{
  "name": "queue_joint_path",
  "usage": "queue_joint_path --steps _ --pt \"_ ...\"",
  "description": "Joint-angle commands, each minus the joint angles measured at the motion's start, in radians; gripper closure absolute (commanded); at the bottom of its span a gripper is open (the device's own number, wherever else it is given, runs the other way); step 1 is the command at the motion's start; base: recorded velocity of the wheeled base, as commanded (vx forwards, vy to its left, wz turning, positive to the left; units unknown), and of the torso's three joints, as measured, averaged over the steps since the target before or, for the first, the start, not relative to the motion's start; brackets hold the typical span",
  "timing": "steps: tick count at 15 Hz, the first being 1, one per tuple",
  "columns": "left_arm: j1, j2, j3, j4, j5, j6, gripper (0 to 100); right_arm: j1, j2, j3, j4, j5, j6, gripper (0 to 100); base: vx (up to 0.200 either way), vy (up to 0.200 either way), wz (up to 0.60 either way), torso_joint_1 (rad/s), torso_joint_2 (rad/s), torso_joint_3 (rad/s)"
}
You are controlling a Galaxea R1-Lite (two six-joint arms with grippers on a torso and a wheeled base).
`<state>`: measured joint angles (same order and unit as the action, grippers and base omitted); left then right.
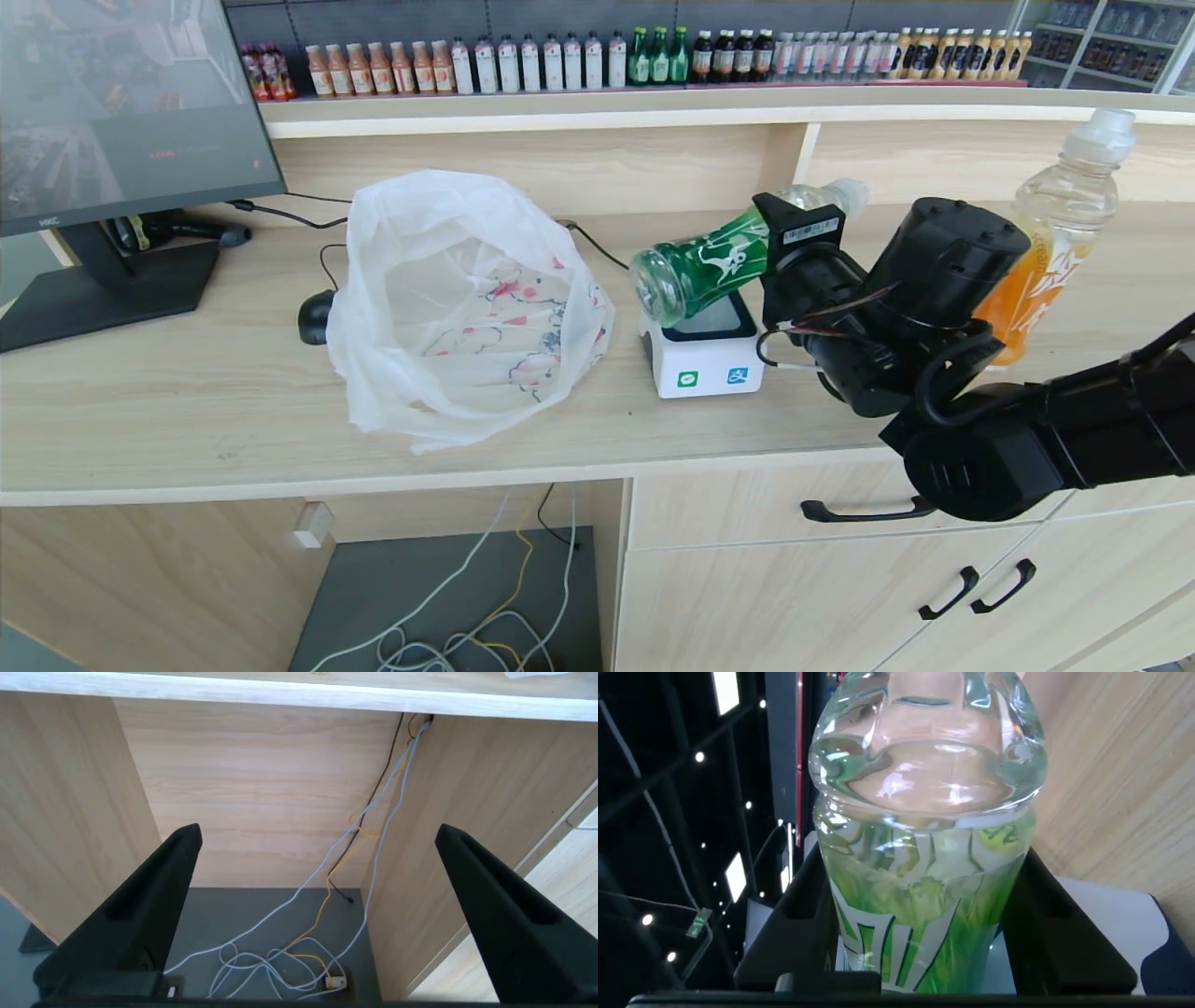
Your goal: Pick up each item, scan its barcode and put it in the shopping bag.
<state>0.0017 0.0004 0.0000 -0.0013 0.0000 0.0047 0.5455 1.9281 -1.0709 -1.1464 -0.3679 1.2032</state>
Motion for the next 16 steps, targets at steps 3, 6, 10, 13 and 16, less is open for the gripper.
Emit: queue_joint_path --steps 3,6,10,13,16 --pt "0.000 0.000 0.000 0.000 0.000 0.000 0 0.001 -0.014 -0.003 -0.001 0.001 -0.001 100 0.000 0.000 0.00 0.000 0.00 0.000" --pt "0.000 0.000 0.000 0.000 0.002 0.000 0 0.001 -0.037 -0.004 0.004 0.001 -0.001 100 0.000 0.000 0.00 0.000 0.00 0.000" --pt "0.000 0.000 0.000 0.000 0.002 0.000 0 0.021 -0.100 -0.008 0.042 0.007 -0.016 100 0.000 0.000 0.00 0.000 0.00 0.000" --pt "0.000 0.000 0.000 0.000 0.000 0.000 0 0.037 -0.156 -0.043 0.106 0.009 -0.030 100 0.000 0.000 0.00 0.000 0.00 0.000" --pt "0.000 0.000 0.000 0.000 0.000 0.000 0 0.050 -0.179 -0.080 0.111 0.010 -0.125 100 0.000 0.000 0.00 0.000 0.00 0.000"
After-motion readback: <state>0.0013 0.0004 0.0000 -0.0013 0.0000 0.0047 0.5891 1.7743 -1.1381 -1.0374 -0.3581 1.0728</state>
